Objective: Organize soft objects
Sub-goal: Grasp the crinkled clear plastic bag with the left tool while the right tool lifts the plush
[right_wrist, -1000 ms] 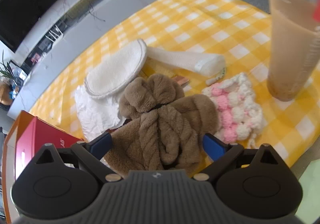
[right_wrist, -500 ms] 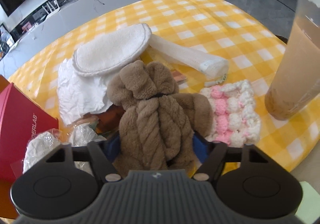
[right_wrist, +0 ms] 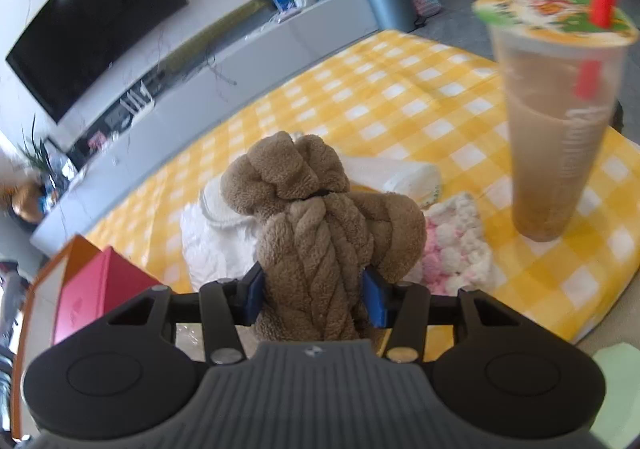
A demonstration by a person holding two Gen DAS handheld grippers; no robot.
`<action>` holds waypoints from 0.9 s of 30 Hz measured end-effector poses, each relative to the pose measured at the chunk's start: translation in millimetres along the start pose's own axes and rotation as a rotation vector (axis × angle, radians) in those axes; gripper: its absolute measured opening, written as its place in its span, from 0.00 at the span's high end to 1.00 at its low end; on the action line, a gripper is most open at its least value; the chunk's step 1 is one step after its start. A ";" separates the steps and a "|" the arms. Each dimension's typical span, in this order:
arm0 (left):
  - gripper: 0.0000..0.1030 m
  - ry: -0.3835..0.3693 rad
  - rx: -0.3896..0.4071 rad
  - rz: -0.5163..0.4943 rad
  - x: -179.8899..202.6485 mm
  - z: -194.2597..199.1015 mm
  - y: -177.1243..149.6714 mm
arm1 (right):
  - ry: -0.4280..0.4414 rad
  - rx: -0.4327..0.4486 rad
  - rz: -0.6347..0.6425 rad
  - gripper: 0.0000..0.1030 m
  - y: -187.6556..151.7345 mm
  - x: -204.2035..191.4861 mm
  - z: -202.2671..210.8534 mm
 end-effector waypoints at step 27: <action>0.47 0.214 -0.082 -0.080 26.4 -82.9 0.6 | 0.001 0.007 -0.006 0.52 1.2 6.0 10.3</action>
Point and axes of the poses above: each gripper's, at about its wrist camera, not at the fingertips, and z roughly against the way its jaws point, x to its right, y to its top, the point moved 5 cm from there along -z, roughly the way its jaws point, and after that the axes turned 2 degrees about -z, right-handed, at the moved point
